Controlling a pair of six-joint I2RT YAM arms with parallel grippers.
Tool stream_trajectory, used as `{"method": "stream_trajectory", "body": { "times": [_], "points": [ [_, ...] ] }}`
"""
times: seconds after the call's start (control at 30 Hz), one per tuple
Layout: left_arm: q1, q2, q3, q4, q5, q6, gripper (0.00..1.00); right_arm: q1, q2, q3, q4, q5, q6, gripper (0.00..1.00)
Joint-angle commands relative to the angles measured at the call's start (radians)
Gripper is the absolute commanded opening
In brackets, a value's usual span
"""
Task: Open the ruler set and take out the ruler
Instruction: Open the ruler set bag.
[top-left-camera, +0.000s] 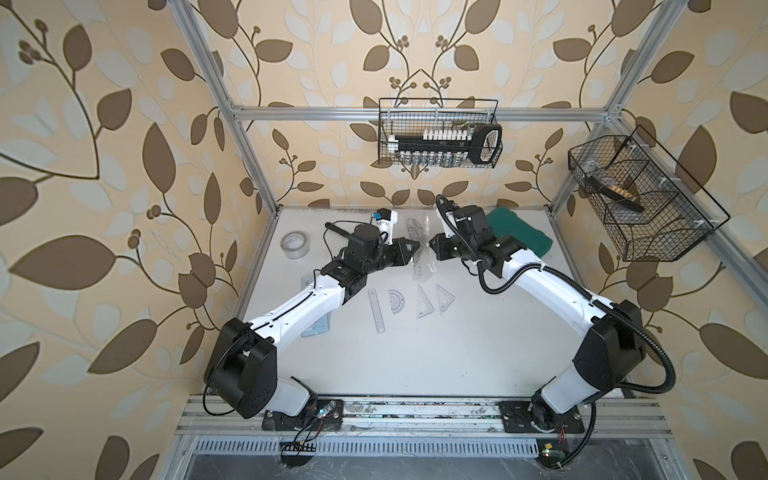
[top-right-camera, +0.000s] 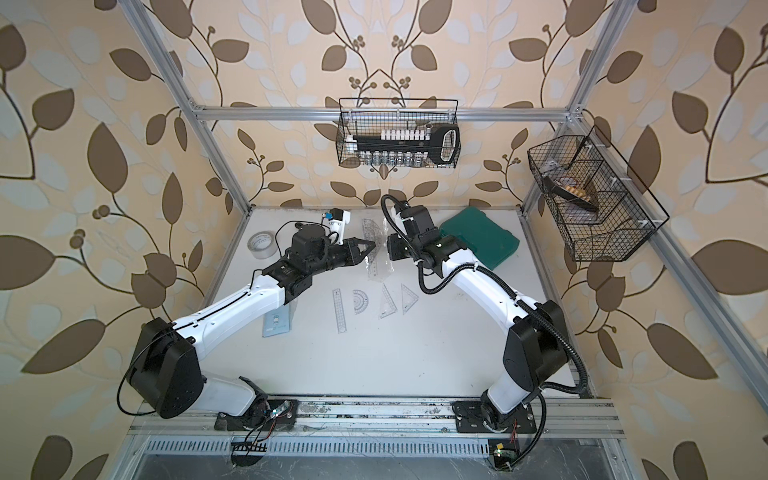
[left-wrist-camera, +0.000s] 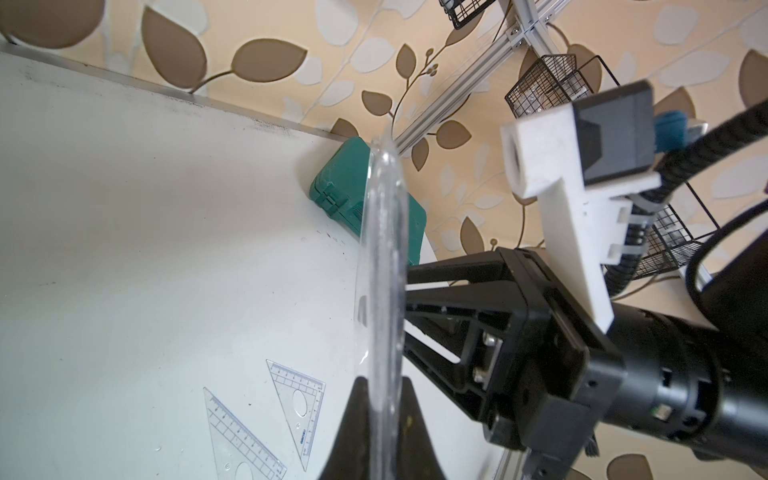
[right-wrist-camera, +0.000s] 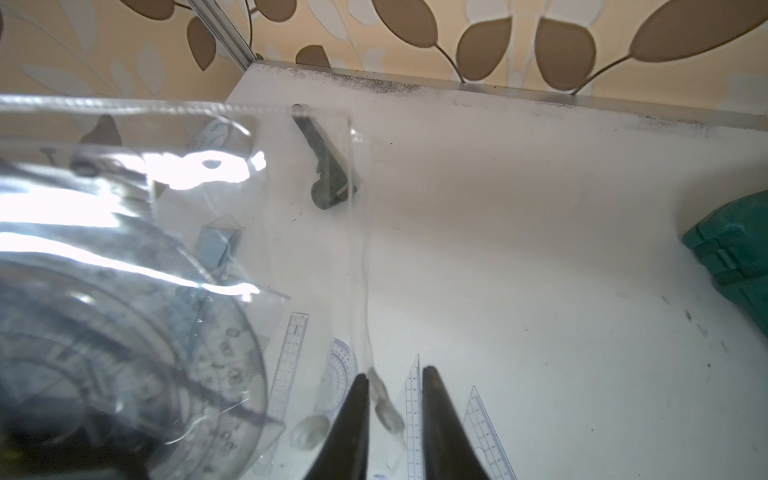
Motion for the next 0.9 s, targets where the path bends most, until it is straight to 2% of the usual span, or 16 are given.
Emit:
{"method": "stream_trajectory", "body": {
  "times": [0.0, 0.1, 0.17, 0.77, 0.8, 0.87],
  "points": [
    [0.006, -0.048, 0.0, 0.061, 0.018, -0.006, 0.0, 0.0, 0.001, 0.037, -0.001, -0.017, -0.015, 0.13],
    [0.007, -0.048, -0.001, 0.055, 0.012, -0.001, 0.0, -0.003, -0.005, 0.036, 0.003, -0.044, -0.022, 0.03],
    [0.006, -0.048, 0.002, 0.046, 0.006, 0.005, 0.0, -0.005, -0.013, 0.03, 0.009, -0.061, -0.025, 0.0],
    [0.015, -0.03, 0.01, 0.032, -0.001, 0.005, 0.0, -0.125, -0.133, -0.076, 0.05, -0.294, -0.004, 0.0],
    [0.016, -0.027, 0.01, 0.031, -0.004, -0.001, 0.02, -0.128, -0.135, -0.078, 0.049, -0.303, -0.004, 0.0],
    [0.016, -0.018, 0.012, 0.033, -0.004, -0.007, 0.28, -0.134, -0.141, -0.08, 0.044, -0.324, -0.003, 0.0]
  ]
}}
